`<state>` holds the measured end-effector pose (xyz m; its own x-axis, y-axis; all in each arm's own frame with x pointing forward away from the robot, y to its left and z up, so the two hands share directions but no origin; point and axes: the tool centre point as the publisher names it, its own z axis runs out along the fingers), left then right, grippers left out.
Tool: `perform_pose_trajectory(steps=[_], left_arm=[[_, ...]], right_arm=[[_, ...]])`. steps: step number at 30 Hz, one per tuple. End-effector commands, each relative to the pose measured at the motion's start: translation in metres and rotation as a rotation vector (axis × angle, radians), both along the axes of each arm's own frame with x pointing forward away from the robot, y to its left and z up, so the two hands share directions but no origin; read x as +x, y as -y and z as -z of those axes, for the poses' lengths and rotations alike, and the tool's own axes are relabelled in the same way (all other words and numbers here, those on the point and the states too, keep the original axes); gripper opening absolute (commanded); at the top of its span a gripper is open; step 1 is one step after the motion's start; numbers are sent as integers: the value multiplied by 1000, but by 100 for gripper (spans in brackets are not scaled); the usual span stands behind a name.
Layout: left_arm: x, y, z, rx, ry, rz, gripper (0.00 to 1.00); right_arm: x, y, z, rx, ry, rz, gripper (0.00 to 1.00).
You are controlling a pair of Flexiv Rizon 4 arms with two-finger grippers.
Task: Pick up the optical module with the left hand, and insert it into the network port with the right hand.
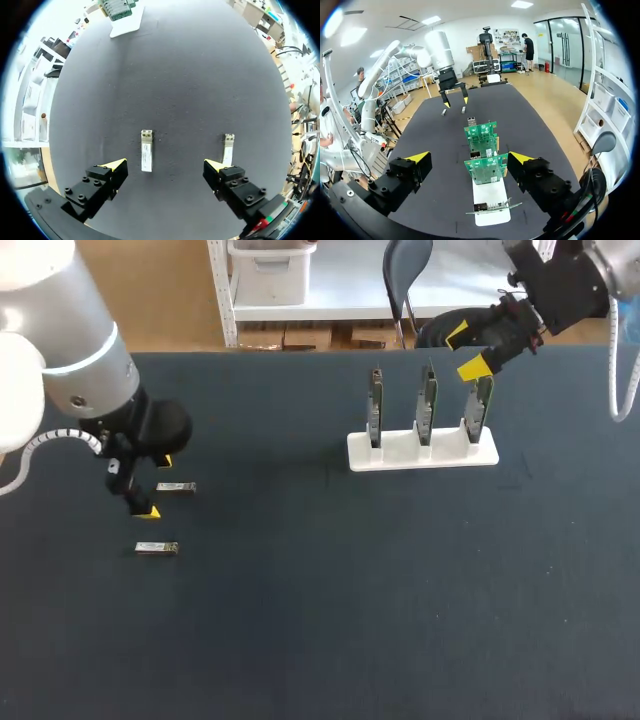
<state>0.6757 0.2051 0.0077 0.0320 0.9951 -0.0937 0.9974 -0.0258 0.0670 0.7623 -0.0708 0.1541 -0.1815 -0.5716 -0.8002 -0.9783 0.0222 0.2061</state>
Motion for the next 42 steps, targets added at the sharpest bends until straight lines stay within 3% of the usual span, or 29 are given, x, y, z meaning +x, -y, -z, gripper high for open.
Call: perform_pose_trajectory(steps=[1,15,42], left_arm=[[9,2,4,16,-10,-3,100],[17,5,16,51,-38,18,100],[16,3,27,99,-77,20,100]], right_arm=[[-2,0,0,-1,4,4,100],[-2,0,0,-1,4,4,100],[-2,0,0,-1,4,4,100]])
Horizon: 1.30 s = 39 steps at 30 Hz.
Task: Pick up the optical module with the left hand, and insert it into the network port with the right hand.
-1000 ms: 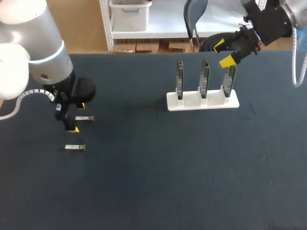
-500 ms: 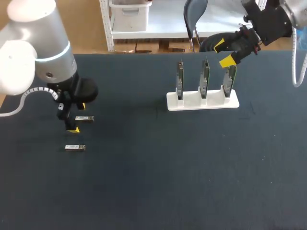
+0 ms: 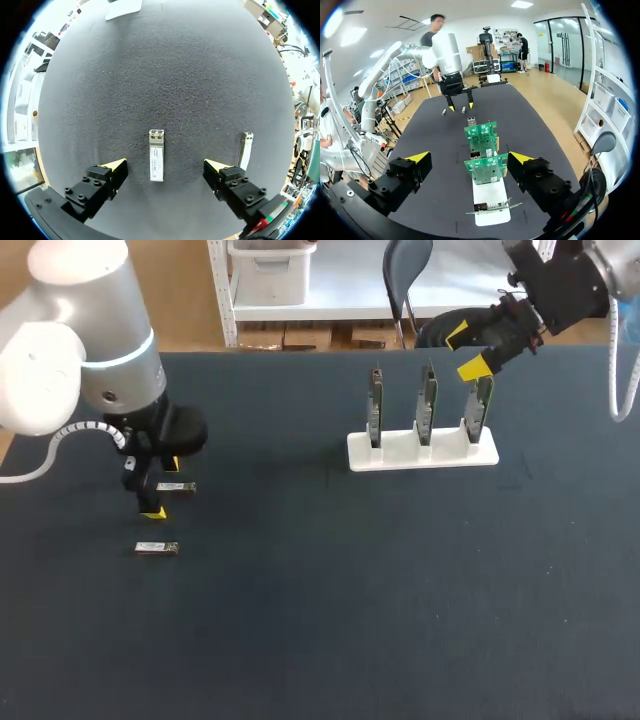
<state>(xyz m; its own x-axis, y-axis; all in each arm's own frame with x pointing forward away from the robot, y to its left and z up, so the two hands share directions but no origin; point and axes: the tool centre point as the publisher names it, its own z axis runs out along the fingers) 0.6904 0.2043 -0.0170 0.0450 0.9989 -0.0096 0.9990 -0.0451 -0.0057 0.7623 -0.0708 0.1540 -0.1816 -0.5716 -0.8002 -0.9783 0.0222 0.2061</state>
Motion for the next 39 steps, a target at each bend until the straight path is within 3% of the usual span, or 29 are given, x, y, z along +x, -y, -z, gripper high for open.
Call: perform_pose_trajectory(steps=[1,2,3,5,6,20,28,32,35,39], left_arm=[[1,3,3,17,-15,9,100],[1,2,3,22,-16,14,99],[1,2,4,23,-16,15,50],[0,2,5,27,-18,15,13],[0,2,5,28,-19,15,0],[0,5,10,25,-20,10,0],[17,14,-6,-80,37,-126,0],[44,24,-28,-234,101,-277,0],[71,32,-53,-409,156,-416,0],[105,53,-94,-644,226,-508,0]], right_arm=[[-2,0,0,-1,4,4,100],[-2,0,0,-1,4,4,100],[-2,0,0,-1,4,4,100],[-2,0,0,-1,4,4,100],[-2,0,0,-1,4,4,100],[-2,0,0,-1,4,4,100],[-2,0,0,-1,4,4,100],[-2,0,0,-1,4,4,100],[-2,0,0,-1,4,4,100],[-2,0,0,-1,4,4,100]])
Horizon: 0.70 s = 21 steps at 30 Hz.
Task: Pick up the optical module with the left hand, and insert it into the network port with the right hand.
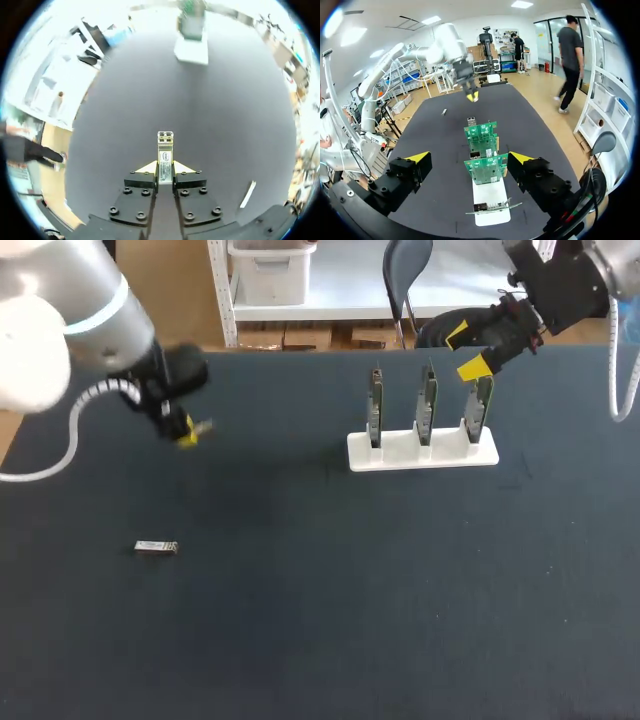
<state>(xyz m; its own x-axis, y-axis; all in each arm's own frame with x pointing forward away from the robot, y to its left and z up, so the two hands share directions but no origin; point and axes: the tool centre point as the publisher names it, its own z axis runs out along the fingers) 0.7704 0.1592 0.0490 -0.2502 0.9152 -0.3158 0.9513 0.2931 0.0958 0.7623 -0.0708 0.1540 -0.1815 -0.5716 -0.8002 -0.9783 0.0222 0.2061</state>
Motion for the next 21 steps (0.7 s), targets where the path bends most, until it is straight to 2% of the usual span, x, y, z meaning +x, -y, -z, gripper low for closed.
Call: perform_pose_trajectory(steps=[1,4,6,10,15,21], left_arm=[[33,14,-38,-395,140,-183,0],[58,40,-69,-556,205,-178,0],[70,61,-89,-640,244,-149,0],[84,107,-123,-798,282,-64,0],[88,161,-149,-886,323,47,0],[85,211,-164,-997,315,116,0]], right_arm=[[-2,0,0,-1,4,4,100],[-2,0,0,-1,4,4,100],[-2,0,0,-1,4,4,100],[-2,0,0,-1,4,4,100],[-2,0,0,-1,4,4,100],[-2,0,0,-1,4,4,100]])
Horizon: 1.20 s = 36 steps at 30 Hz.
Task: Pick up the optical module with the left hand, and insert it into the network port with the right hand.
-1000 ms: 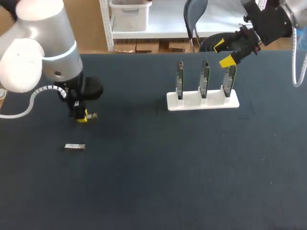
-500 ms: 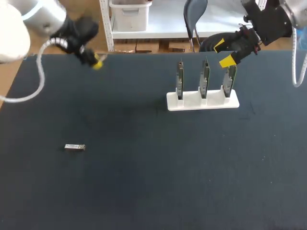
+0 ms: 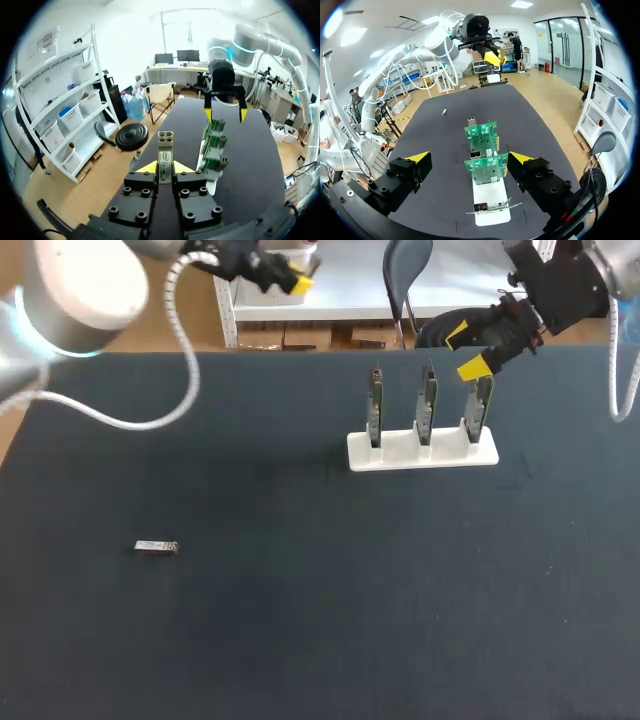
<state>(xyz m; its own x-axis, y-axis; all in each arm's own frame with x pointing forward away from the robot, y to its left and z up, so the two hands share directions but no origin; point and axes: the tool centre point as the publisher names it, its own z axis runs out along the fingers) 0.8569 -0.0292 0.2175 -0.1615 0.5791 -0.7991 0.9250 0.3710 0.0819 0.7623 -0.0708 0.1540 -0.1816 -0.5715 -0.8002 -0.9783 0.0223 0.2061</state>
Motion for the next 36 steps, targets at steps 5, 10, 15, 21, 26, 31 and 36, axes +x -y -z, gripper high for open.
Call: perform_pose_trajectory(steps=[5,10,15,21,26,31,36], left_arm=[[-12,65,0,-478,171,196,0],[-24,102,1,-538,146,269,0],[-39,127,1,-574,124,342,0],[-54,145,6,-603,87,377,0],[-71,158,8,-641,66,402,0],[-84,169,15,-652,42,418,0],[-84,171,22,-638,35,379,0]], right_arm=[[-2,0,0,-1,4,4,100],[-2,0,0,-1,4,4,100],[-2,0,0,-1,4,4,100],[-2,0,0,-1,4,4,100],[-2,0,0,-1,4,4,100],[-2,0,0,-1,4,4,100],[-2,0,0,-1,4,4,100]])
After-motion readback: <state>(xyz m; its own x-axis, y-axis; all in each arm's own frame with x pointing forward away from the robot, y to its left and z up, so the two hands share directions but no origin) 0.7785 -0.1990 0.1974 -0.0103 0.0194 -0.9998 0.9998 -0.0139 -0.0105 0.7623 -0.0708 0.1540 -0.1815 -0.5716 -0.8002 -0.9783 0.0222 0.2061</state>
